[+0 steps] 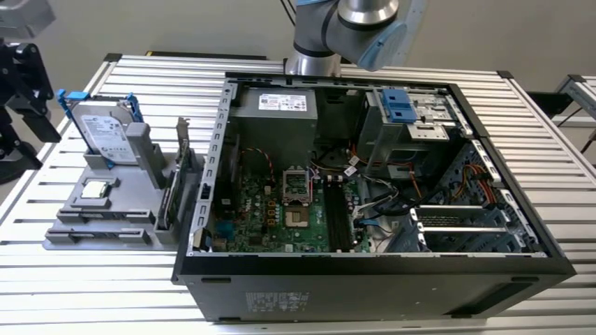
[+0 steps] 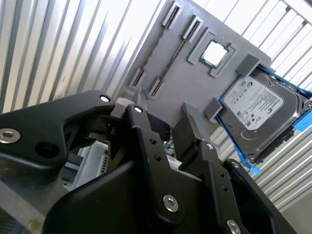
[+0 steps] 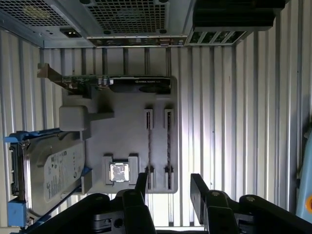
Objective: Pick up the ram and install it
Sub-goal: 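Pick up the ram and move it above insertion slot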
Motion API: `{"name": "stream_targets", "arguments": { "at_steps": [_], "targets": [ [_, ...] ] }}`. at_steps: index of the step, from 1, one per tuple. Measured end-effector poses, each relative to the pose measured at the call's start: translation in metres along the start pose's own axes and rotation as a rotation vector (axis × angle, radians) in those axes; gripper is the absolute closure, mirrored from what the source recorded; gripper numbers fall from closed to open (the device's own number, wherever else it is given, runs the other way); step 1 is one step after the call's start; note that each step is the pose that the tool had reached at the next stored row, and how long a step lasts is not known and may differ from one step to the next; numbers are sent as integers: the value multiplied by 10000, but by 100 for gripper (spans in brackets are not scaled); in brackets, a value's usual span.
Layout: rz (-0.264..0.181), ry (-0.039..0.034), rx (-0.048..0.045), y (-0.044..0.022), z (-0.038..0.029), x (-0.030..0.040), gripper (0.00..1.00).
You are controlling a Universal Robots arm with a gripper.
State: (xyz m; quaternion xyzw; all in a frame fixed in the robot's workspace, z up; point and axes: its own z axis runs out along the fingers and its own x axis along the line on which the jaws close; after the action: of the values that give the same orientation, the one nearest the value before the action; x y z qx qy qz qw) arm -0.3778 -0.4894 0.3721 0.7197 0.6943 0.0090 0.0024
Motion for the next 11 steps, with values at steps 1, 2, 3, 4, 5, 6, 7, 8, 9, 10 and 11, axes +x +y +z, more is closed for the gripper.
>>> {"name": "stream_targets", "arguments": {
  "at_steps": [1, 2, 3, 4, 5, 6, 7, 8, 9, 10, 11],
  "targets": [
    [0, 0, 7, -1, 15, 1, 0],
    [0, 0, 10, -1, 27, 1, 0],
    [-1, -1, 14, -1, 38, 1, 0],
    [0, -1, 17, -1, 49, 2, 0],
    [1, 0, 22, -2, 59, 1, 0],
    [2, -1, 31, -2, 67, 2, 0],
    [1, -2, 40, -2, 76, 1, 0],
    [1, -2, 47, -2, 83, 1, 0],
    [1, -3, 51, -2, 90, 1, 0],
    [1, -2, 52, -2, 96, 1, 0],
    [1, -3, 54, -2, 99, 1, 0]
  ]
}}
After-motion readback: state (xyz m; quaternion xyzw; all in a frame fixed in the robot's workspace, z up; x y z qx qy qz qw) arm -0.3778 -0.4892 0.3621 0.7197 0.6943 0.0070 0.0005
